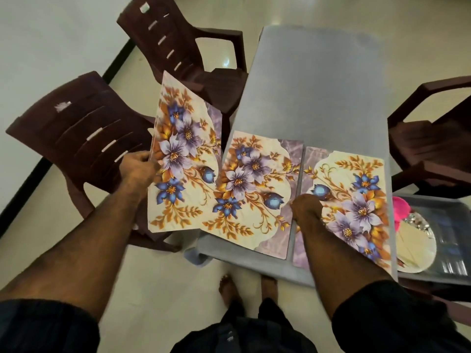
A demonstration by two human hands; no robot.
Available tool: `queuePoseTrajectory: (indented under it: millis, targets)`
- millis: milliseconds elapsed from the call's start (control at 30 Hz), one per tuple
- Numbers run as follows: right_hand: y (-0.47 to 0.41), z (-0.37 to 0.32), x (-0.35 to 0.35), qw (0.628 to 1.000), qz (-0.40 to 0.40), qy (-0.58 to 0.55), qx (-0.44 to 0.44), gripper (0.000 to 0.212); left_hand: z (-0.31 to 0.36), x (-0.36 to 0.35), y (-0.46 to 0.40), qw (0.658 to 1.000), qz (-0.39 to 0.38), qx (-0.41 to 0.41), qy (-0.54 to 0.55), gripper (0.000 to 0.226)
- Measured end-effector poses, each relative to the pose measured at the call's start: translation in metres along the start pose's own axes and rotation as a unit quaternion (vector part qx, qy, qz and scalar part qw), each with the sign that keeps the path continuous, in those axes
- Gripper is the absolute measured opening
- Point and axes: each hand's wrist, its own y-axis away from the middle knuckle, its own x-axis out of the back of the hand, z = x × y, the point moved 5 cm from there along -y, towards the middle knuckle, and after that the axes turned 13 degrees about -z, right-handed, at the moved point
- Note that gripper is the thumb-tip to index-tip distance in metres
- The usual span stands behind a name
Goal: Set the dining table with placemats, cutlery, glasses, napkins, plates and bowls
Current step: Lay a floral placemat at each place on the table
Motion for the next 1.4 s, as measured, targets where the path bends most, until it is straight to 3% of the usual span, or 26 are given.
queuePoseTrajectory:
  millis: [133,267,333,433,600,733,933,1133,1400]
  targets:
    - [-0.004,0.003,0.007,0.99,-0.01,-0.14,0.006,0.03,0.018,0.01,0.015,0.999,0.035,-0.025,-0.017,0.021]
    - [0.015,0.001,0.03,0.97,0.026,-0.242,-0.025,0.045,0.032,0.021,0.04,0.996,0.071,-0.049,-0.029,0.02]
    - [0.02,-0.019,0.046,0.967,0.028,-0.249,0.044,0.042,0.032,0.035,0.052,0.996,0.069,-0.056,-0.009,0.02]
    - [0.032,-0.078,0.073,0.951,-0.041,-0.236,0.195,0.041,0.027,0.058,0.077,0.995,0.065,-0.067,0.042,0.022]
    - [0.095,-0.186,0.123,0.852,-0.109,-0.382,0.342,0.065,0.008,0.098,0.133,0.984,0.043,-0.074,0.159,0.009]
    - [0.133,-0.263,0.129,0.802,-0.185,-0.411,0.393,0.05,-0.037,0.15,0.162,0.973,0.048,-0.049,0.218,0.023]
    - [0.194,-0.377,0.085,0.768,-0.227,-0.39,0.454,0.012,-0.149,0.23,0.196,0.942,0.068,-0.027,0.328,0.027]
    - [0.272,-0.513,0.017,0.77,-0.231,-0.339,0.488,0.02,-0.271,0.337,0.231,0.93,0.091,0.028,0.355,0.023]
    - [0.361,-0.656,-0.036,0.754,-0.256,-0.307,0.521,0.023,-0.344,0.474,0.281,0.93,0.071,0.062,0.356,0.025]
